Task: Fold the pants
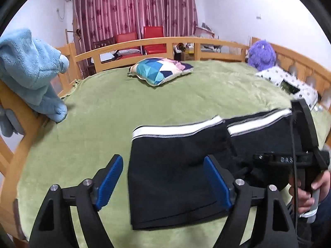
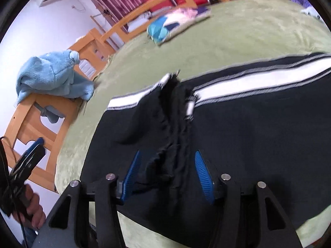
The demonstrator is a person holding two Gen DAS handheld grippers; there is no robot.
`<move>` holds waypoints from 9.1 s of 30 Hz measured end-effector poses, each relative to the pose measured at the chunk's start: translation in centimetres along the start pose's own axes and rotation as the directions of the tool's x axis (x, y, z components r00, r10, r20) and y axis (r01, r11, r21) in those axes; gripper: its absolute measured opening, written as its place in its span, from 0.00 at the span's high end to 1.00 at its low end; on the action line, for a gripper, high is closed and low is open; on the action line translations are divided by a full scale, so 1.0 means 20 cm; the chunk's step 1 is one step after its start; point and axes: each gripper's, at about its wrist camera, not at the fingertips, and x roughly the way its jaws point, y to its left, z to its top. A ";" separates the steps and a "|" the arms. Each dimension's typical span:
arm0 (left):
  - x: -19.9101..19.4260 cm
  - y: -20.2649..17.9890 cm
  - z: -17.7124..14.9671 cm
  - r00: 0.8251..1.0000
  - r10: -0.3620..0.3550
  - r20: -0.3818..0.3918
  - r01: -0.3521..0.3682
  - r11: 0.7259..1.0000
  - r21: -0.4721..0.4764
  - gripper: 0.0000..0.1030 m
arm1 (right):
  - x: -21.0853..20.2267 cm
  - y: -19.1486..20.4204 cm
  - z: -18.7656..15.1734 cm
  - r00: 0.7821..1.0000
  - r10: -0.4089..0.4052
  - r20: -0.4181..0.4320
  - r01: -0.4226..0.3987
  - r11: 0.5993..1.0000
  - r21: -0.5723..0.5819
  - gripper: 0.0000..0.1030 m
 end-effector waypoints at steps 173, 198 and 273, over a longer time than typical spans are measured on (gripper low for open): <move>0.46 1.21 -0.65 0.924 -0.302 -0.234 0.101 0.785 -0.612 0.37 | -0.54 -0.65 -0.01 0.941 -0.329 0.078 0.297 0.915 0.273 0.57; -0.06 0.00 0.49 0.996 0.061 -0.064 -0.062 0.998 -0.021 0.82 | -0.97 -0.63 -0.10 0.910 -0.358 0.208 0.334 0.932 0.142 0.57; 0.73 -0.01 0.27 0.842 -0.509 -0.181 0.453 0.848 -0.276 0.91 | -0.40 -0.59 0.46 0.989 -0.062 0.133 0.036 0.981 0.190 0.77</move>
